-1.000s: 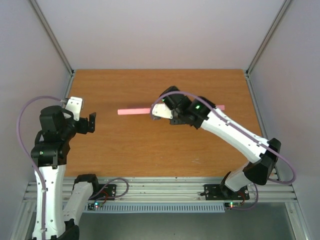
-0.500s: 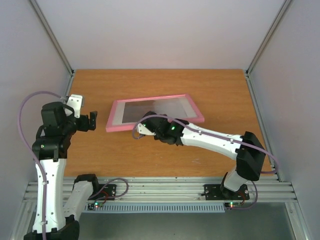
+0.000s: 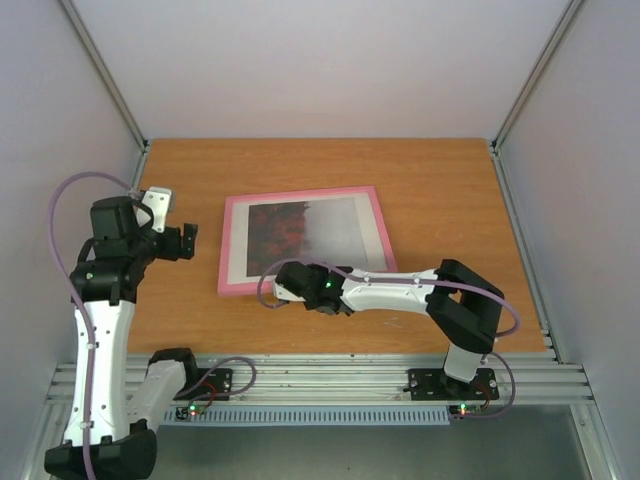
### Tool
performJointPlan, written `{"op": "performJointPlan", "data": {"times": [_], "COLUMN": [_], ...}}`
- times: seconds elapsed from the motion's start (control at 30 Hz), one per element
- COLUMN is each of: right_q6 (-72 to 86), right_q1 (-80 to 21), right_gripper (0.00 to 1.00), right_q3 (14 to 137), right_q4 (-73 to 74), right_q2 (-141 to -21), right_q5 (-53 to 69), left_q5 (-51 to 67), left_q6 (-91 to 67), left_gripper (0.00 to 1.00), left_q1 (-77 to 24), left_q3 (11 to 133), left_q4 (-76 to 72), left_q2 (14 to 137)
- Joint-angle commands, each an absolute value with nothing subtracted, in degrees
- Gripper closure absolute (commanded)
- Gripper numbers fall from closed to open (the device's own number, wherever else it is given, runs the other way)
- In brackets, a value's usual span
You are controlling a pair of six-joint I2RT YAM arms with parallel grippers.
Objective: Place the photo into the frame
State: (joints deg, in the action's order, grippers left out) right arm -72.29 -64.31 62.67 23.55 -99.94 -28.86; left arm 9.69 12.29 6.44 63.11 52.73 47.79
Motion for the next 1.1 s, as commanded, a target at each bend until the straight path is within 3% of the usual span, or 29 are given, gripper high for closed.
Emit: {"op": "performJointPlan", "data": {"times": [0.0,0.2,0.3,0.4,0.63,0.8,1.07], "right_q6": [-70.3,-68.5,-67.9,-66.3,-57.6,-59.7,-69.0], "right_q1": [-64.8,-64.8,-64.8,-64.6,-56.1,-48.6,-47.0], "right_gripper": [0.49,0.34,0.15,0.02,0.01,0.05,0.26], "right_q3": [61.5,60.4,60.2,61.2,65.8,63.4,58.7], "right_q4": [20.5,21.7,25.3,32.3,54.3,63.4,72.1], "right_q2": [-102.9,-104.0,-101.7,-98.5,-89.5,-82.9,-81.7], "right_q5": [-27.1,-24.3,-20.4,-14.2,7.0,18.3,27.8], "left_q5": [10.6,11.6,12.5,13.4,20.1,22.9,19.6], "left_q6": [13.4,14.6,15.4,17.0,18.3,17.0,12.4], "left_gripper": [0.01,0.01,0.01,0.01,0.01,0.01,0.01], "left_q1": [6.8,6.9,6.8,6.9,6.9,6.6,5.7], "left_q3": [64.0,64.7,65.8,66.4,74.4,82.2,101.2], "left_q4": [52.1,51.1,51.7,51.1,52.7,52.8,55.8], "left_q2": [49.6,53.7,56.4,59.0,73.0,85.3,107.8]}}
